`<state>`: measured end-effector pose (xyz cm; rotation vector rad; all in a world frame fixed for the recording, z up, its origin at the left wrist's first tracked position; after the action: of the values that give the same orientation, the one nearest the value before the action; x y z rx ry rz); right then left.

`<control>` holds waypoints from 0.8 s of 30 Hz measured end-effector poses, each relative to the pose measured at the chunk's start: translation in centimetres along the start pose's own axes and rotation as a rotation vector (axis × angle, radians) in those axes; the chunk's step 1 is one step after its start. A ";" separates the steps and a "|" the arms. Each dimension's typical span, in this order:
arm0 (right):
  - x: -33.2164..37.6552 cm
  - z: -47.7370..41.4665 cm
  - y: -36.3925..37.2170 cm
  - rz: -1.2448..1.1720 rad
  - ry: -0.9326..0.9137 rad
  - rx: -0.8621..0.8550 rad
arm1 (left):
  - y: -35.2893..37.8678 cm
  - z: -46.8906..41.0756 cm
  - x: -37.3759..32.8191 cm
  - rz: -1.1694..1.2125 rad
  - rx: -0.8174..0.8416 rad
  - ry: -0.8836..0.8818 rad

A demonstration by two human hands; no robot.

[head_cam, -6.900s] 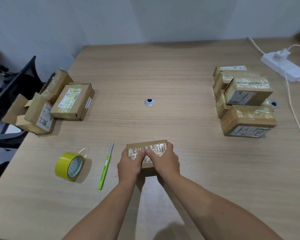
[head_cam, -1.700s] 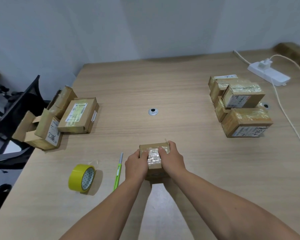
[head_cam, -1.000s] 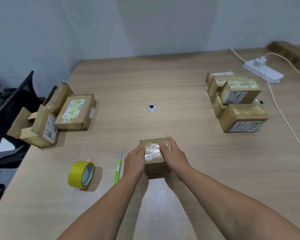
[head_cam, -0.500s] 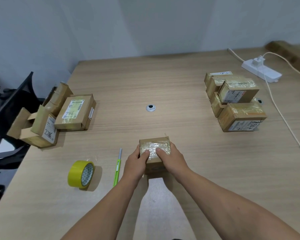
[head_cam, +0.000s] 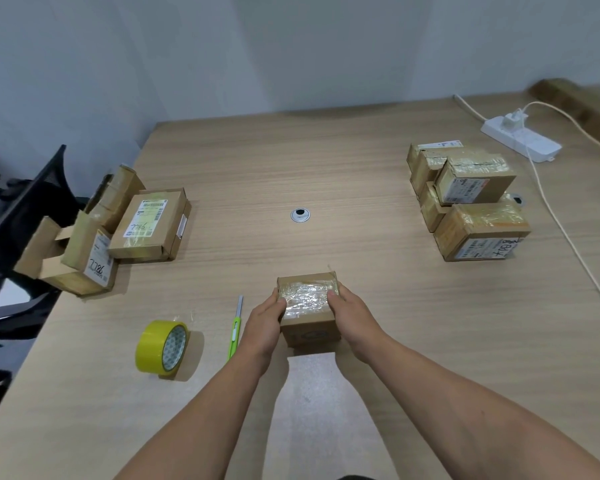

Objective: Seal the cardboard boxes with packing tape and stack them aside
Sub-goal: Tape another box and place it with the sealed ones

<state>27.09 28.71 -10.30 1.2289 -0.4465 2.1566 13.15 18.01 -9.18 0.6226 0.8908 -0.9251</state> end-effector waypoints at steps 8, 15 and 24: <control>-0.2 0.4 -0.6 -0.049 0.048 -0.015 | 0.2 0.4 -0.9 -0.053 -0.018 0.044; -1.9 1.3 -2.5 -0.081 0.097 -0.070 | -2.1 0.9 -0.8 0.231 -0.166 0.076; -2.2 1.3 -1.8 -0.369 0.061 -0.021 | -2.3 0.2 1.6 0.113 -0.201 -0.035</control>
<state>29.94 28.60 -11.58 1.1303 -0.1959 1.8630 11.73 16.07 -10.67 0.4771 0.8951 -0.7321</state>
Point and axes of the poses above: each hand's wrist, its own z-axis away from the middle knuckle, its own y-axis out of the palm, x = y × z, the point moved 10 cm from there along -z, towards the middle knuckle, and after that the axes turned 13 degrees about x, right-handed, at the moved point
